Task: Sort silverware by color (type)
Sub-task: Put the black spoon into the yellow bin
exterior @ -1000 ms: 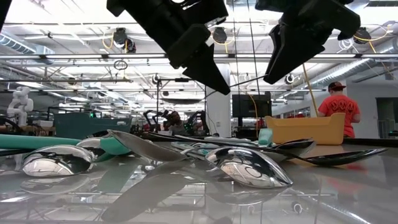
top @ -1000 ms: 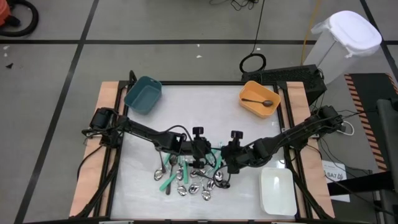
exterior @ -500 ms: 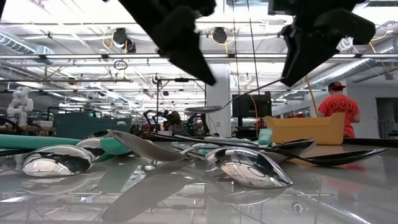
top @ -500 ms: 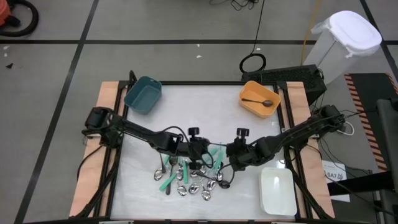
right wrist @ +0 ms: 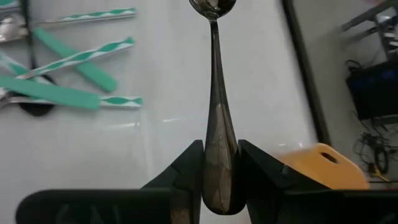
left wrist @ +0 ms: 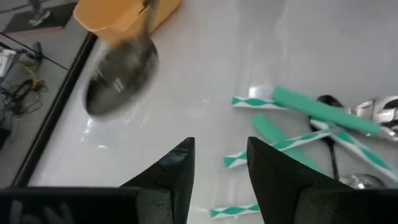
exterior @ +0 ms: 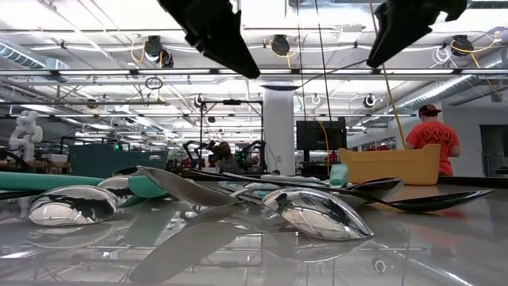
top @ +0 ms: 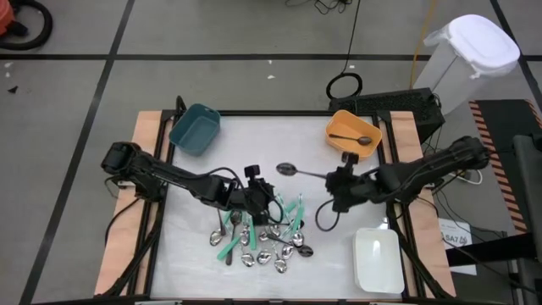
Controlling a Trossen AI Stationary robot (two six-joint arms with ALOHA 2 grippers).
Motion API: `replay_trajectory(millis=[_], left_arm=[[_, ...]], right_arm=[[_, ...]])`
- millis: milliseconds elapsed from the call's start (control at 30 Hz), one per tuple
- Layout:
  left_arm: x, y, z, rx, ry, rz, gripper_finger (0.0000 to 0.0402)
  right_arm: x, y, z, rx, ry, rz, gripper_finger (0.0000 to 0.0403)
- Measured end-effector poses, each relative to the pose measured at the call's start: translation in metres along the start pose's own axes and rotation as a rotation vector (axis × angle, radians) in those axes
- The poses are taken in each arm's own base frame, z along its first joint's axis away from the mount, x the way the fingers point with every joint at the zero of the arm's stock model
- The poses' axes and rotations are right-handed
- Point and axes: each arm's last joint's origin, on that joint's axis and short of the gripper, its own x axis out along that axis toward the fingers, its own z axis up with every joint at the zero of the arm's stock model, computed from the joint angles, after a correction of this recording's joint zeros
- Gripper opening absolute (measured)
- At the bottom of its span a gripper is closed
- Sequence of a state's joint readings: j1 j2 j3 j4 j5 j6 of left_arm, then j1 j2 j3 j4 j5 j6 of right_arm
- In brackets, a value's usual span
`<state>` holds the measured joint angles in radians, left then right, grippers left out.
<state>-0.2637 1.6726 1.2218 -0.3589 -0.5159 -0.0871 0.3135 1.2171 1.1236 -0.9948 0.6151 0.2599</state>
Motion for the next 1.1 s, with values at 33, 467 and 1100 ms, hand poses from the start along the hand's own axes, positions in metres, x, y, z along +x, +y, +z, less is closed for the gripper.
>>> replay_trajectory(millis=[33, 467, 1100], left_arm=[[0.001, -0.001, -0.003, 0.005, 0.004, 0.001, 0.0147], [0.031, 0.003, -0.054, -0.016, 0.039, -0.063, 0.0147], [0.023, -0.014, -0.048, -0.033, -0.037, -0.156, 0.0147]], right_arm=[[-0.002, -0.004, -0.001, -0.001, -0.002, -0.015, 0.0076], [0.007, -0.052, -0.013, 0.011, 0.134, -0.152, 0.0076], [0.013, -0.113, -0.045, 0.133, 0.405, -0.25, 0.0076]])
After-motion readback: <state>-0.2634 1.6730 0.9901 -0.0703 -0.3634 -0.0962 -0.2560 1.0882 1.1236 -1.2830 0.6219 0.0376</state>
